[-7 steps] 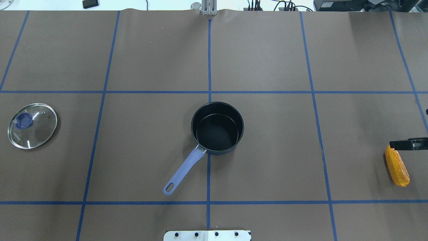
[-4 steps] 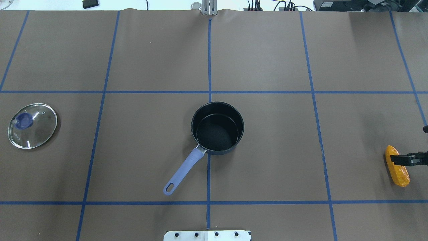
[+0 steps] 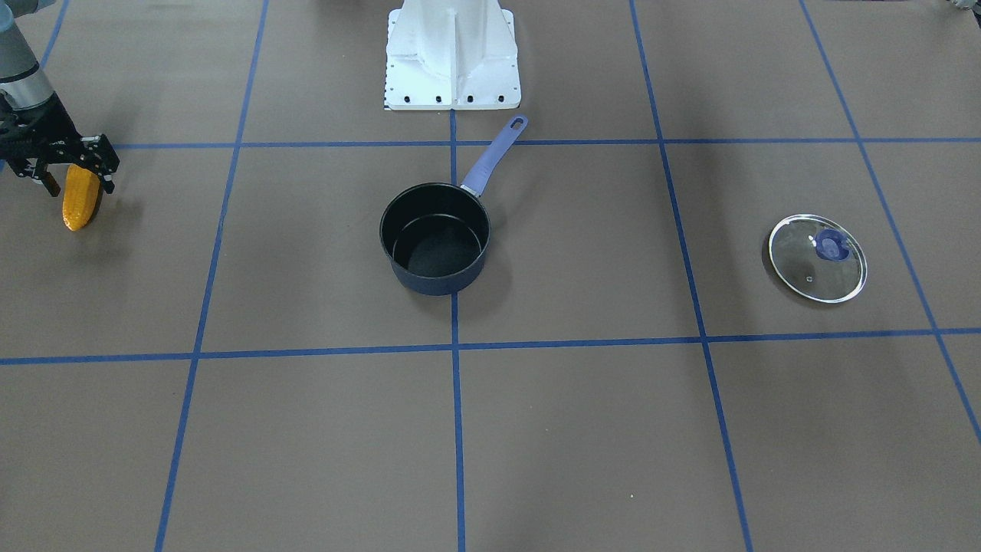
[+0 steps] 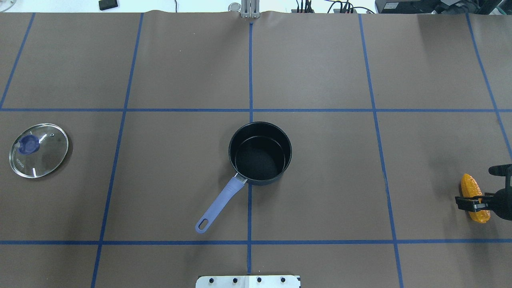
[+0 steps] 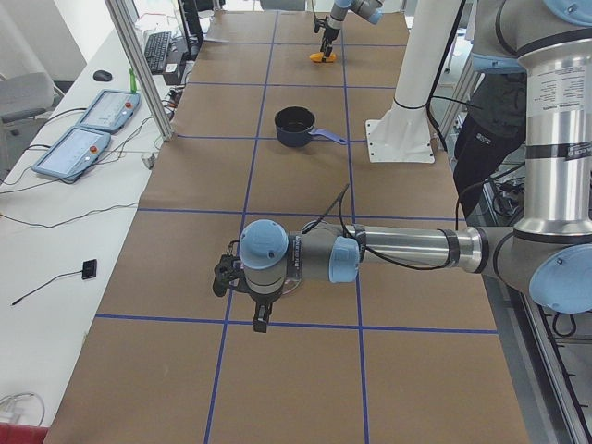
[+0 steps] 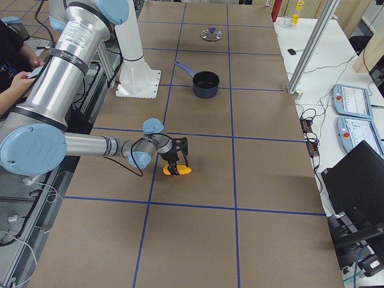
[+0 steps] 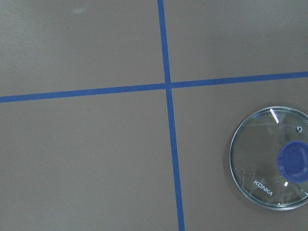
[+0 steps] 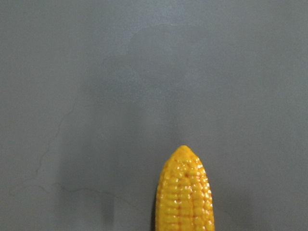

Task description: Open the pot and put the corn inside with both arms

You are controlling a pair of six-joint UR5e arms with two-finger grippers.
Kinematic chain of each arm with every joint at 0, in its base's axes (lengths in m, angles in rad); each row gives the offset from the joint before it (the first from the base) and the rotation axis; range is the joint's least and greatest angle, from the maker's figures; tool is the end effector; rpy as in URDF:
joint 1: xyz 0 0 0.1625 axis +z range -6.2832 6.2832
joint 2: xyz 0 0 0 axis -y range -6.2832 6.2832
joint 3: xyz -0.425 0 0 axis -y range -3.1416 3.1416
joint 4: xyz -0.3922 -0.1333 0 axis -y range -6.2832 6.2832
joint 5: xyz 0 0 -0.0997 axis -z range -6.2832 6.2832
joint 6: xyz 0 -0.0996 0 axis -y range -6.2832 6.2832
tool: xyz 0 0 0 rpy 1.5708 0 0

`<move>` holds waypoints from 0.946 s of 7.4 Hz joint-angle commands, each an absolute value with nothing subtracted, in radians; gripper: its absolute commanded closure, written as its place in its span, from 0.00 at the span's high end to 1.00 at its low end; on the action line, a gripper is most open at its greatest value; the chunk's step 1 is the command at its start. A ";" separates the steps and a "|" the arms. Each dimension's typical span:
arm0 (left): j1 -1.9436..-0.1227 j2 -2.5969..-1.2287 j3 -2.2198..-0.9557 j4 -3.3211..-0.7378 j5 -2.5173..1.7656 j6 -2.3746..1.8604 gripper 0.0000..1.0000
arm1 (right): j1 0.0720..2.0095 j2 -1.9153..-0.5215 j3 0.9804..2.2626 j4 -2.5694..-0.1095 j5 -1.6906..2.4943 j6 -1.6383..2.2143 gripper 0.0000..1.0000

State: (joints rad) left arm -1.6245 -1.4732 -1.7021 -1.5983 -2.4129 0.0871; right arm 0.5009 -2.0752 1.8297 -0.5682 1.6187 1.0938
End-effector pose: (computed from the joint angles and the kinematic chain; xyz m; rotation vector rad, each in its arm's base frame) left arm -0.0833 -0.4503 0.6324 0.1166 0.8358 0.0572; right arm -0.2153 -0.2644 0.6337 0.3153 -0.6897 0.0046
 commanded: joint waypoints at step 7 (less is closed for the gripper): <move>-1.623 -1.463 -1.700 -1.598 -2.413 0.087 0.98 | 0.603 -1.803 1.844 -0.602 1.692 1.095 0.00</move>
